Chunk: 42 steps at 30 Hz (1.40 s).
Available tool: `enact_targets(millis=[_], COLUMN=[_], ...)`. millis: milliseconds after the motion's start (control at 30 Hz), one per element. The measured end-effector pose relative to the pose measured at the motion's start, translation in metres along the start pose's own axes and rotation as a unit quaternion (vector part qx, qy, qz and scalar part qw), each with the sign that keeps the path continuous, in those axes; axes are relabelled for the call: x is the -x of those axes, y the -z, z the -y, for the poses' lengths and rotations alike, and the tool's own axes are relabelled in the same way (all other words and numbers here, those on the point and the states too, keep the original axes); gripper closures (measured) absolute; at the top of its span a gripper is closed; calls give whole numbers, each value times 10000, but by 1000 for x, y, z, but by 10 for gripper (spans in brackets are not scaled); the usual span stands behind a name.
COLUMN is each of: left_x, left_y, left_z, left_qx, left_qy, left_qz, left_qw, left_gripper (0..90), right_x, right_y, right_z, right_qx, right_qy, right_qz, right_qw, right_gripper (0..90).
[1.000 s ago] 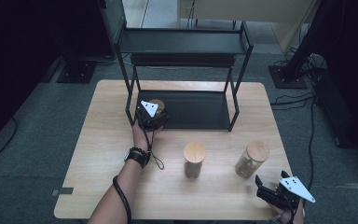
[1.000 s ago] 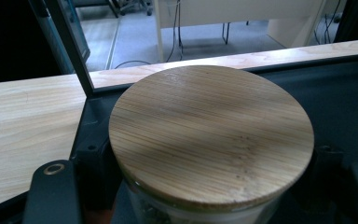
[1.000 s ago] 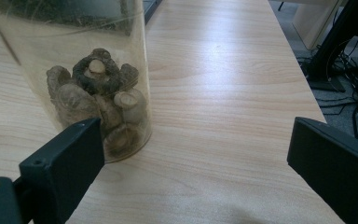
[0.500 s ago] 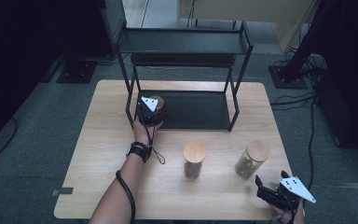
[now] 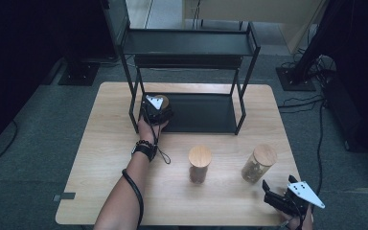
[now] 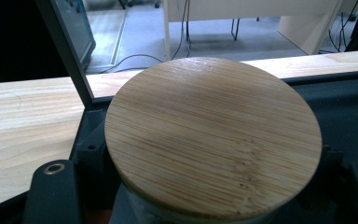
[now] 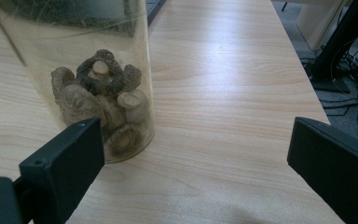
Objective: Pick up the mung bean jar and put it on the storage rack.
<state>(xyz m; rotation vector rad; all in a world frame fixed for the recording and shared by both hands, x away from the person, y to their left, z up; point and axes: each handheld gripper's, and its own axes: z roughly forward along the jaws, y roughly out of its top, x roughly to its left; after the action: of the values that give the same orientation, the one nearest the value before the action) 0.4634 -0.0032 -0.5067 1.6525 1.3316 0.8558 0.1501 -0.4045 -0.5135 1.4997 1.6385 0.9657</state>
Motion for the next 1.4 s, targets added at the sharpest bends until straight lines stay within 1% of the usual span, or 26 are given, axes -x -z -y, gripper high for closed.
enact_targets(millis=[67, 167, 200, 267, 300, 333, 367, 400, 433, 500, 567, 600, 700, 767, 867, 1033, 1100, 1400], left_x=[0, 0, 0, 1, 1, 1, 2, 3, 4, 4, 4, 4, 4, 5, 4, 1, 0, 0], left_y=[-2, 0, 2, 7, 10, 13, 15, 17, 19, 23, 26, 28, 34, 38, 43, 51, 56, 68], left_z=[-1, -1, -2, -5, -7, -9, -10, -11, -12, -12, -10, -10, -8, -6, -3, 3, 4, 8], left_qx=[-65, -56, -2, 105, 148, 154, 137, 112, 60, 38, -20, -7, 16, 41, 72, 109, 185, 328], left_qy=[-23, -44, -60, -14, -25, -40, -64, -65, -42, 8, -10, -7, 17, -55, -90, -41, 56, -2], left_qz=[-10, -4, 5, 61, 81, 132, 176, 199, 198, 197, 160, 151, 234, 249, 278, 297, 309, 361], left_qw=[10000, 10000, 10000, 9999, 9999, 9998, 9997, 9997, 9998, 9998, 9999, 9999, 9997, 9997, 9995, 9995, 9993, 9988], left_gripper=[252, 243, 217, 199, 184, 166, 110, 107, 106, 106, 106, 106, 106, 106, 106, 106, 106, 106], right_x=[0, 0, 0, 1, 1, 1, 1, 1, 1, 1, 0, 0, 0, 0, 0, 0, 0, -1], right_y=[0, 0, 0, 0, 0, 0, 0, 0, 0, 0, 1, 1, 1, 1, 1, 1, 1, 1], right_z=[0, 0, 0, 0, 0, 0, 0, 0, 0, 0, 0, 0, 0, 0, 0, 0, 0, 0], right_qx=[2, 3, 6, 16, 16, 16, 14, 10, 9, 10, 8, 3, 1, 9, 14, 3, 1, -6], right_qy=[-6, -25, -32, -33, -32, -31, -30, -24, -21, -11, 0, 4, 14, 10, 9, 28, 38, 61], right_qz=[-6, -25, -33, -43, -47, -52, -59, -65, -67, -79, -88, -88, -90, -103, -113, -106, -108, -94], right_qw=[10000, 10000, 10000, 10000, 10000, 10000, 10000, 10000, 10000, 10000, 10000, 10000, 10000, 9999, 9999, 9999, 9999, 9999], right_gripper=[35, 35, 35, 35, 35, 35, 35, 35, 35, 35, 35, 35, 35, 35, 35, 35, 35, 35])
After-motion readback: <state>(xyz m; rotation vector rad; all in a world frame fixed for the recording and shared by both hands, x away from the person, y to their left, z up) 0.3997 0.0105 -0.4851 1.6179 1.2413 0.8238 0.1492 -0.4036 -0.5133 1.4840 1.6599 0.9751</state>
